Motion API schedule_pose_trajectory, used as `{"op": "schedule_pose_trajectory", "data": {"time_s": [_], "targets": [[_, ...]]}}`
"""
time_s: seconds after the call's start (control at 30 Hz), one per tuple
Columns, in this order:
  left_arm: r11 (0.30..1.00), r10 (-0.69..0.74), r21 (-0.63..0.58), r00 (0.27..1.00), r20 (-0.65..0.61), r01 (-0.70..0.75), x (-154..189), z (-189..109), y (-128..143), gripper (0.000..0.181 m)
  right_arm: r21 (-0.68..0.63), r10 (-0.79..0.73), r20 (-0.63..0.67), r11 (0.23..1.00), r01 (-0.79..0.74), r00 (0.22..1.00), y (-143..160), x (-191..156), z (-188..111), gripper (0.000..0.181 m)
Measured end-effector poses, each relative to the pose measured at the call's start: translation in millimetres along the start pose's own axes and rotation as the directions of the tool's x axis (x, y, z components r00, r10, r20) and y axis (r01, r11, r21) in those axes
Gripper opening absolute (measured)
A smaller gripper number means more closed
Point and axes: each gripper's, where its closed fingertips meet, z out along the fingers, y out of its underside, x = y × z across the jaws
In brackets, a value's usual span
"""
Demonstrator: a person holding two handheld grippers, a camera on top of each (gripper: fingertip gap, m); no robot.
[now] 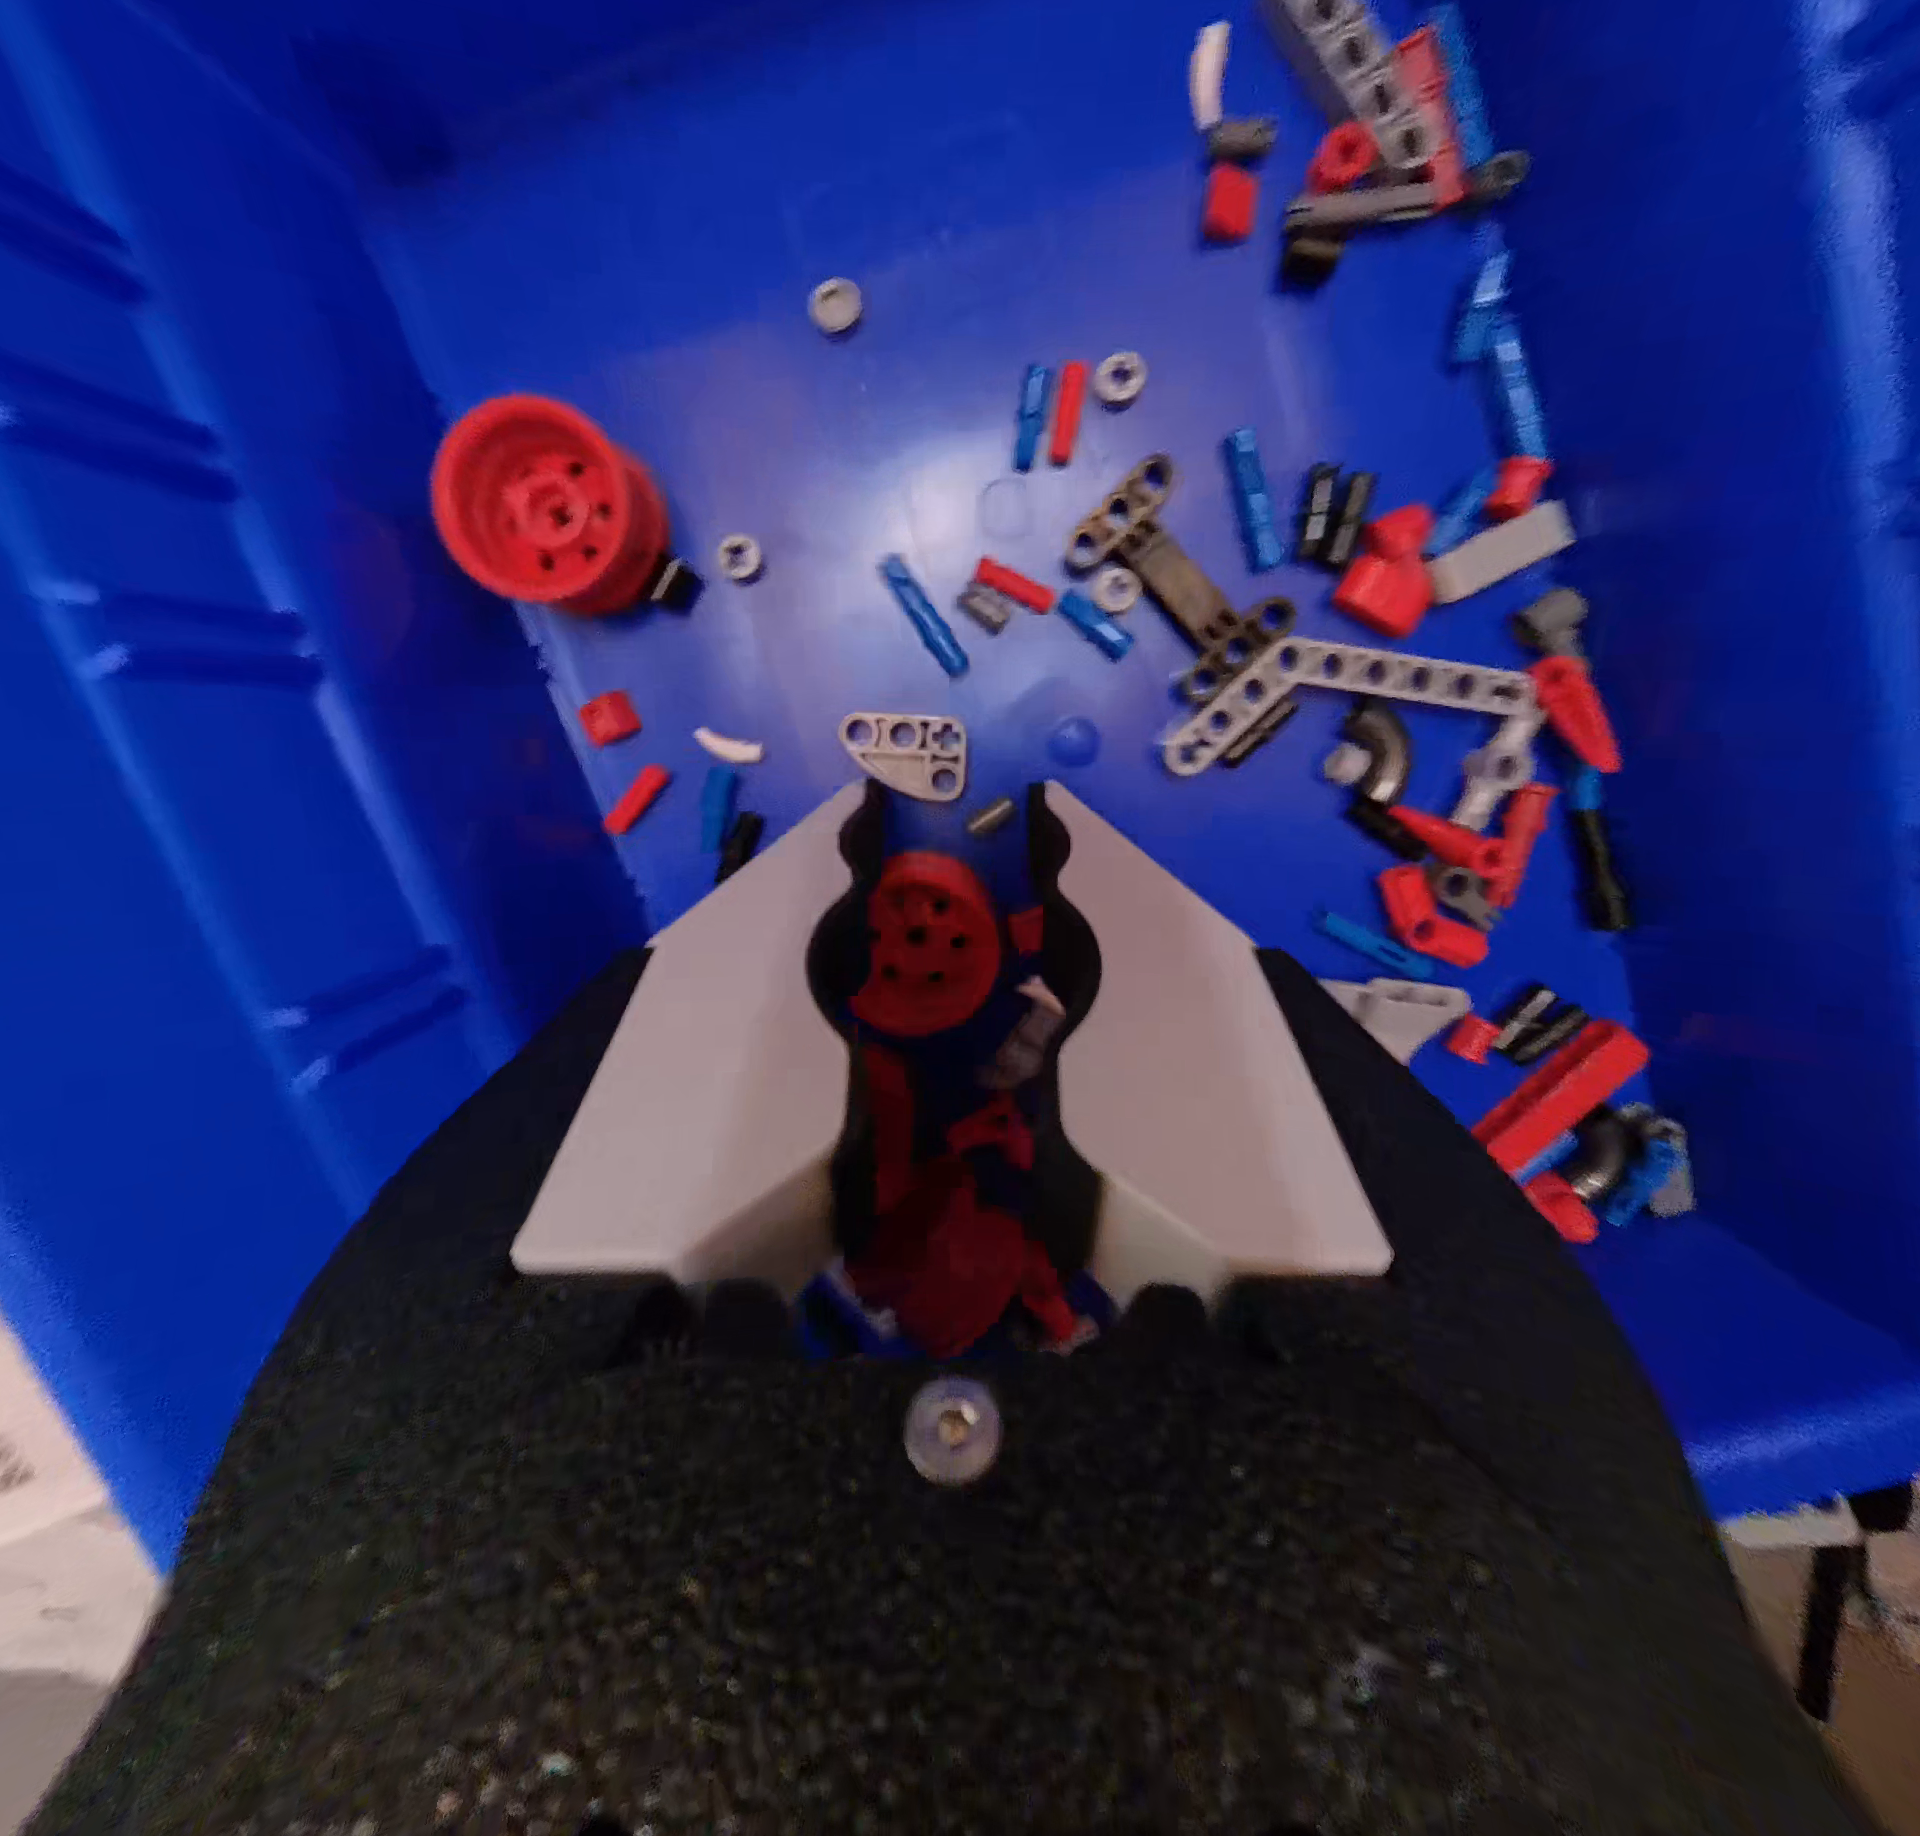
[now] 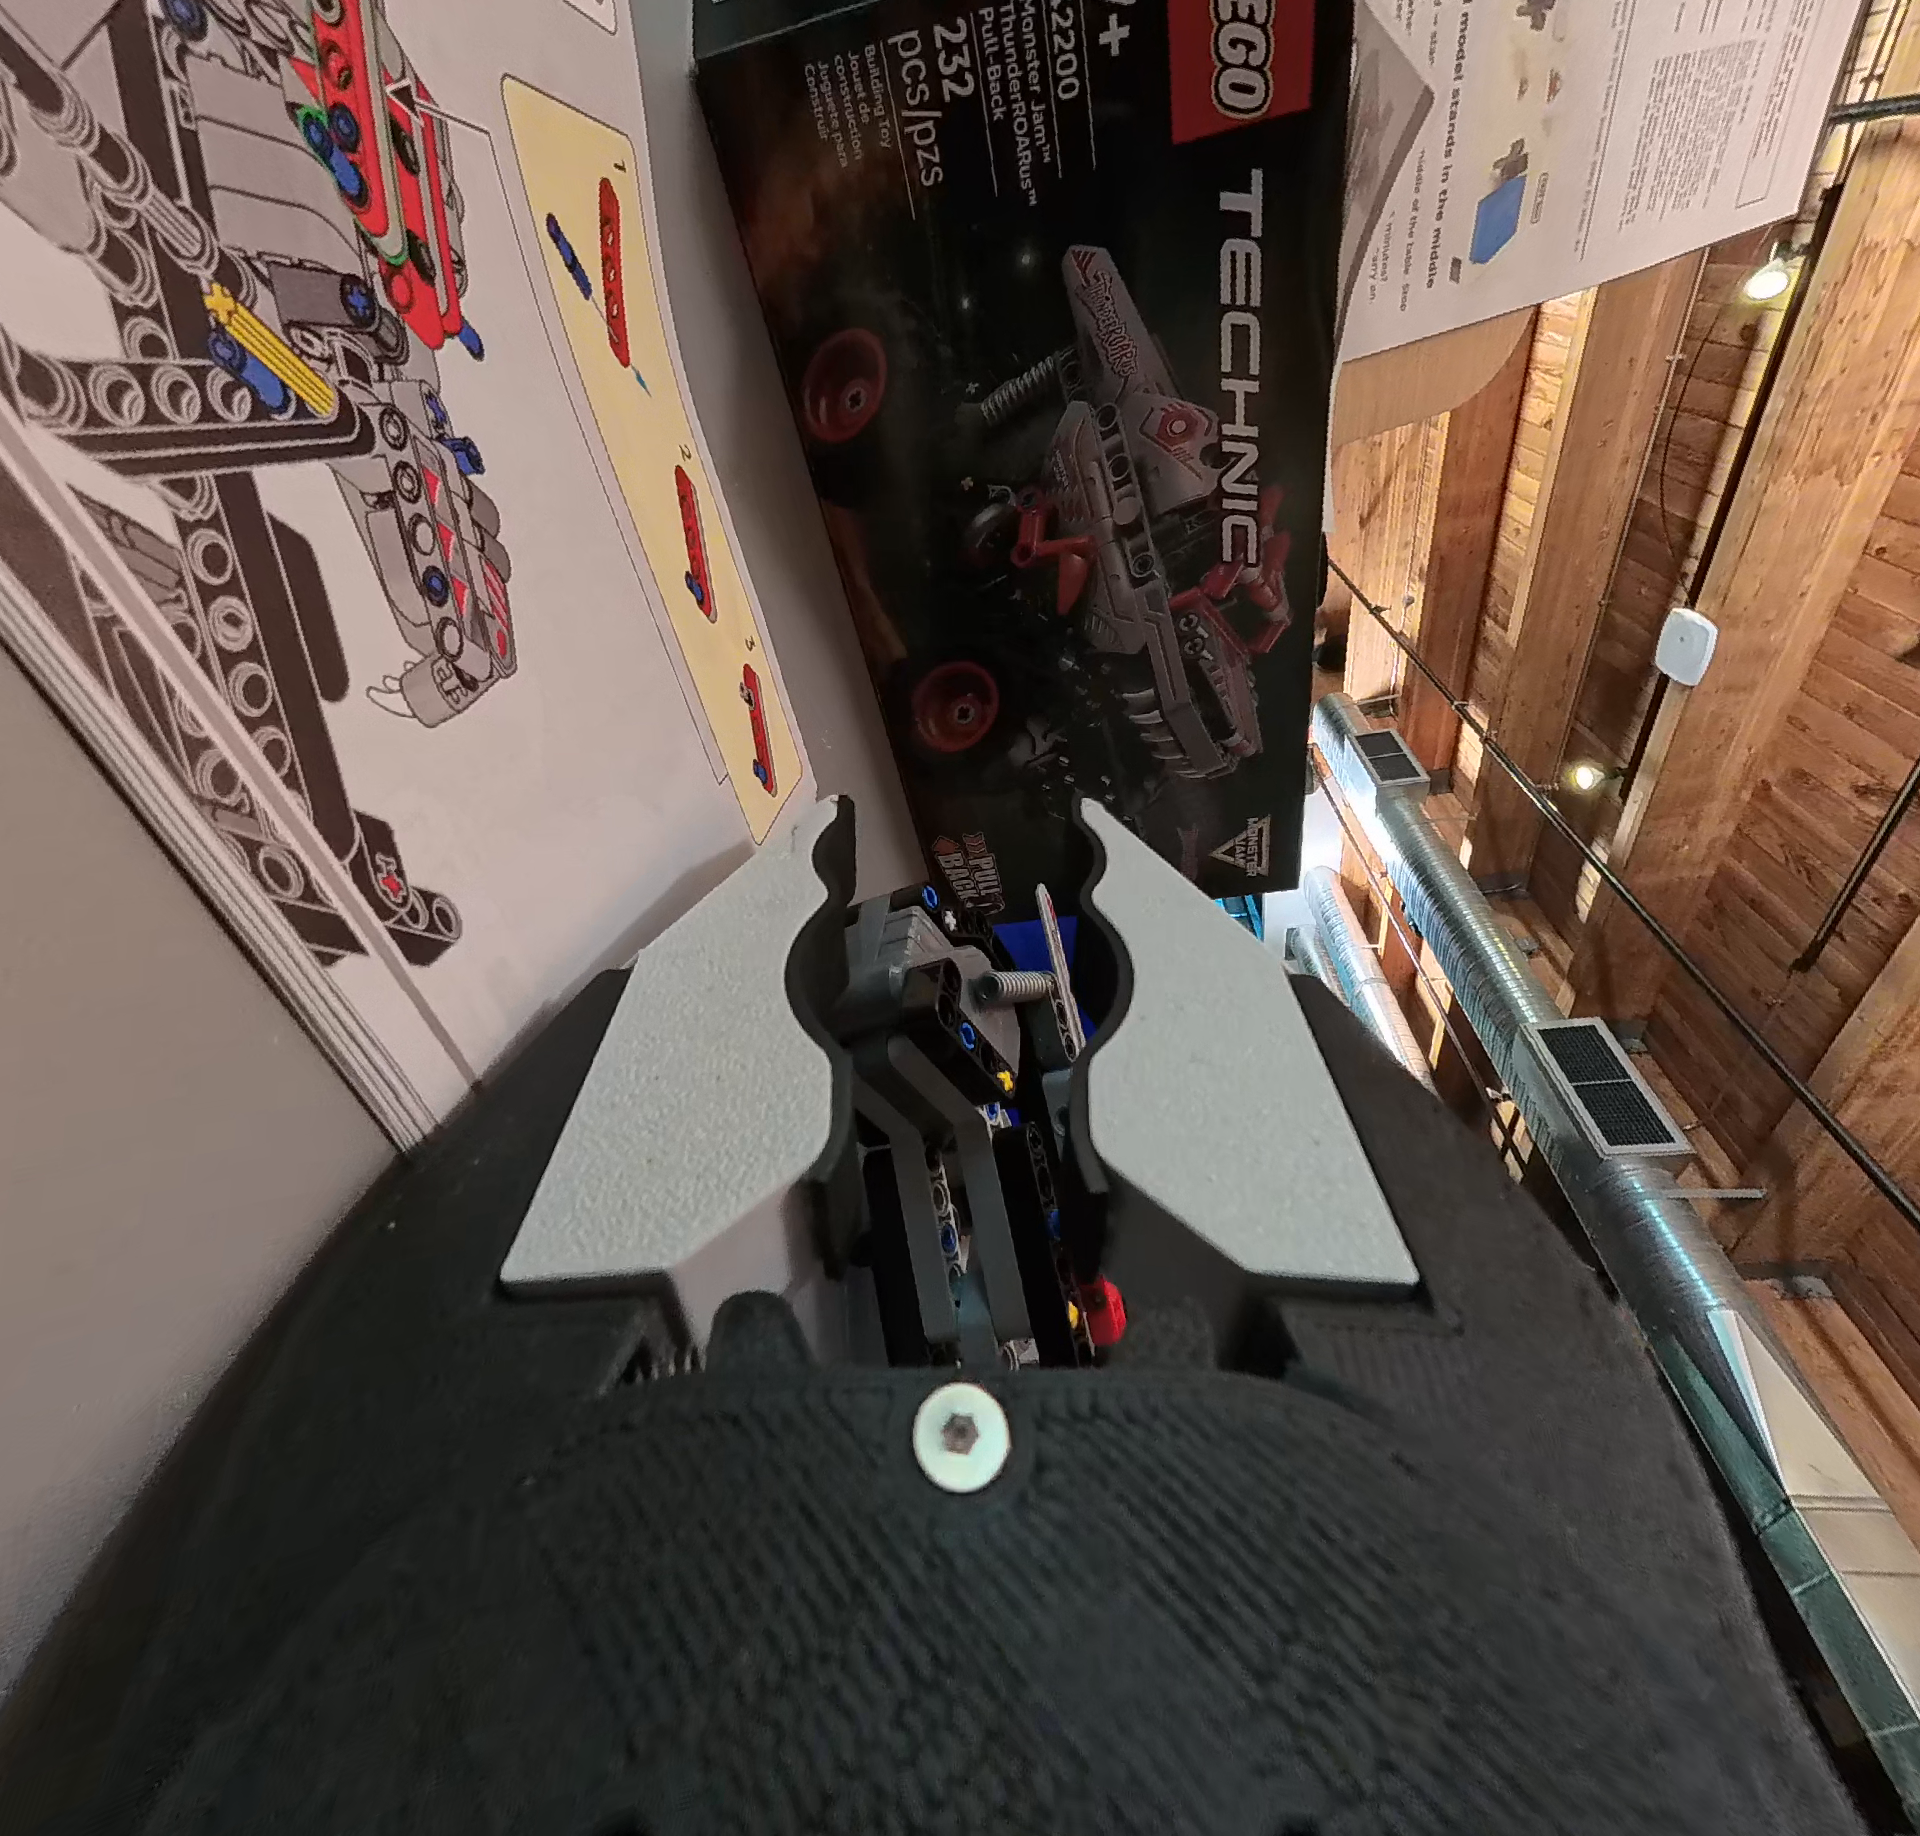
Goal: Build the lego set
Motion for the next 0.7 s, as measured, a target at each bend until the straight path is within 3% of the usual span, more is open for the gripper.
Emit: {"op": "schedule_pose_trajectory", "data": {"time_s": [0.17, 0.3, 0.4, 0.5, 0.7], "targets": [[0.991, 0.073, 0.111, 0.997, -0.011, -0.071, 11, -6, -23, 0.033, -0.007, -0.009, 0.005, 1.000, 0.009, 1.000, 0, -1, 1, 0.039], [0.954, 0.235, 0.215, 0.966, -0.112, -0.207, 51, -2, -42, 0.032, -0.011, -0.011, 0.002, 1.000, 0.011, 1.000, 1, -1, 1, 0.039], [0.935, 0.329, 0.202, 0.926, -0.185, -0.291, 79, 3, -37, 0.024, -0.013, -0.019, 0.000, 1.000, 0.019, 1.000, 1, -1, 0, 0.039], [0.891, 0.438, 0.213, 0.883, -0.166, -0.402, 87, 8, -33, 0.017, -0.014, -0.021, 0.000, 1.000, 0.021, 1.000, 1, -1, 1, 0.039], [0.959, 0.263, 0.147, 0.956, -0.128, -0.244, 48, 7, -26, 0.014, -0.014, -0.017, 0.002, 1.000, 0.017, 1.000, 1, -1, 1, 0.039]]}}
